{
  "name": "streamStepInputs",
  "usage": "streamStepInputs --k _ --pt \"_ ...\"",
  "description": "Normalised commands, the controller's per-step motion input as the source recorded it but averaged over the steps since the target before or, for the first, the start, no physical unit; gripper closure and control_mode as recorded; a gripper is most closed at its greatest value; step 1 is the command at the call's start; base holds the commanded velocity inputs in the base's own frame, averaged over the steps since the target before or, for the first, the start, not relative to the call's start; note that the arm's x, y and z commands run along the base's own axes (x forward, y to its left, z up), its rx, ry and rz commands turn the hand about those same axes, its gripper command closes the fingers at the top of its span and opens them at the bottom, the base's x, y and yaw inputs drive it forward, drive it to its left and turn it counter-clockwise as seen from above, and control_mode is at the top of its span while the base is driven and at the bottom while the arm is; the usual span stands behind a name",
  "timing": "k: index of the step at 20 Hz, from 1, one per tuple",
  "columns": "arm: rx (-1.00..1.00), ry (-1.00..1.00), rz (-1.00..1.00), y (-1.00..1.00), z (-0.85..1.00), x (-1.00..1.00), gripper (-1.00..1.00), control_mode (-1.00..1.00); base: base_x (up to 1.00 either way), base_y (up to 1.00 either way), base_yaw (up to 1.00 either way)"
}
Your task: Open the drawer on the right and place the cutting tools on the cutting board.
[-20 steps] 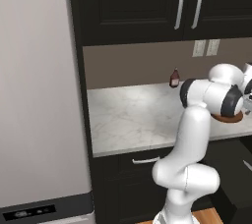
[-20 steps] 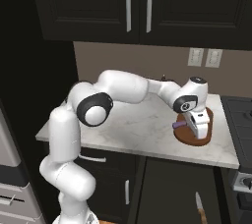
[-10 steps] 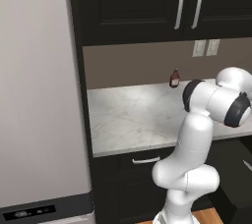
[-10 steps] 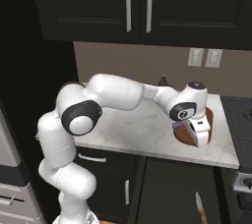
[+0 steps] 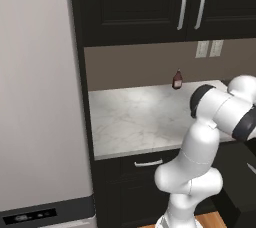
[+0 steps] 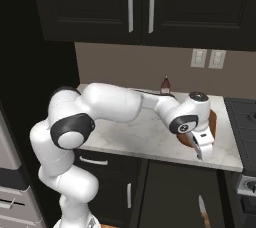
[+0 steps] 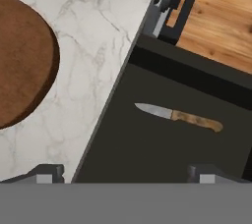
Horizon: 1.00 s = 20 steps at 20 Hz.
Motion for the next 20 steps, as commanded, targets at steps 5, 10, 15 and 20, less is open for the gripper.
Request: streamStepInputs --k 5,10,15,20 --pt "0.00 0.01 0.05 0.00 0.00 -0.11 -1.00 -1.00 0.00 0.00 0.00" --pt "0.00 0.05 0.04 0.00 0.00 -0.01 -1.00 -1.00 0.00 0.00 0.00" --pt "0.00 0.06 0.07 0.00 -0.04 -0.01 -1.00 -1.00 0.00 0.00 0.00" --pt "0.00 0.03 0.12 0.00 -0.13 -0.04 -1.00 -1.00 0.00 0.00 0.00"
